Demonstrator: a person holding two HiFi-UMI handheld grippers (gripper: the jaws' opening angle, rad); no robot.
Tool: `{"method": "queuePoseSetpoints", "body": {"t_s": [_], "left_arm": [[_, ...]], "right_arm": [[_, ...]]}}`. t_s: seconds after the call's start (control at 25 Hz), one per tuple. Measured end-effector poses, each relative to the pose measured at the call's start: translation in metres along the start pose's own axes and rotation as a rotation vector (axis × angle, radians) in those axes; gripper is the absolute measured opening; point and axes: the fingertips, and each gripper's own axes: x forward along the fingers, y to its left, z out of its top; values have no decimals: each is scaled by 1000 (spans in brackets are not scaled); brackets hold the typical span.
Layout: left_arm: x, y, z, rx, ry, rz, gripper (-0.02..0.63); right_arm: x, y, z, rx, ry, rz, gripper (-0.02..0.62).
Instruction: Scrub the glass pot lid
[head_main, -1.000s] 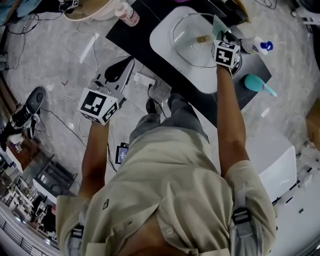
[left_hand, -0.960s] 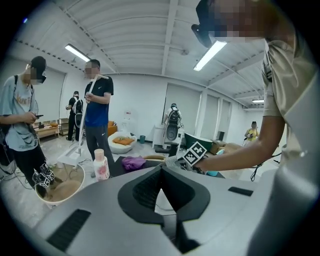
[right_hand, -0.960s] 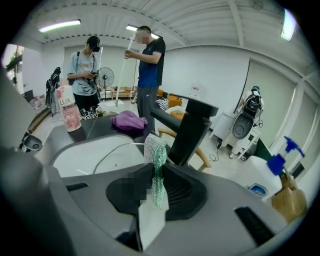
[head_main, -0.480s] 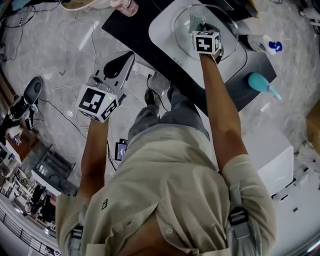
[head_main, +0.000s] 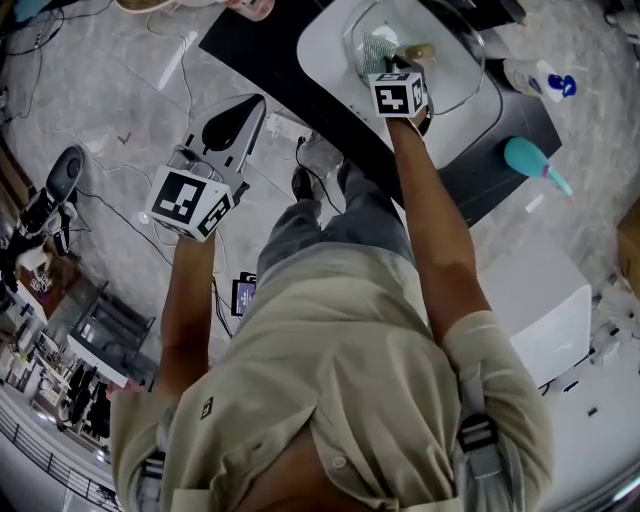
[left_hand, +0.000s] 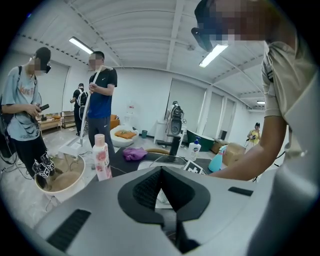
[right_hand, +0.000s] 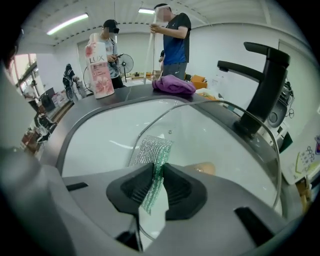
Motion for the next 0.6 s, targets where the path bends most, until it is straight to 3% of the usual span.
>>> {"method": "queuePoseSetpoints", "body": {"t_s": [0.28, 0.4, 0.6], "left_arm": [[8, -5, 6, 6, -7, -24, 14], [14, -6, 10, 21, -6, -40, 14], [20, -10, 13, 39, -3, -52, 14]], "right_arm": [[-21, -24, -42, 80, 58, -15, 74], [-34, -52, -49, 108, 21, -57, 74], [-52, -100, -81, 171, 74, -131, 74]]}}
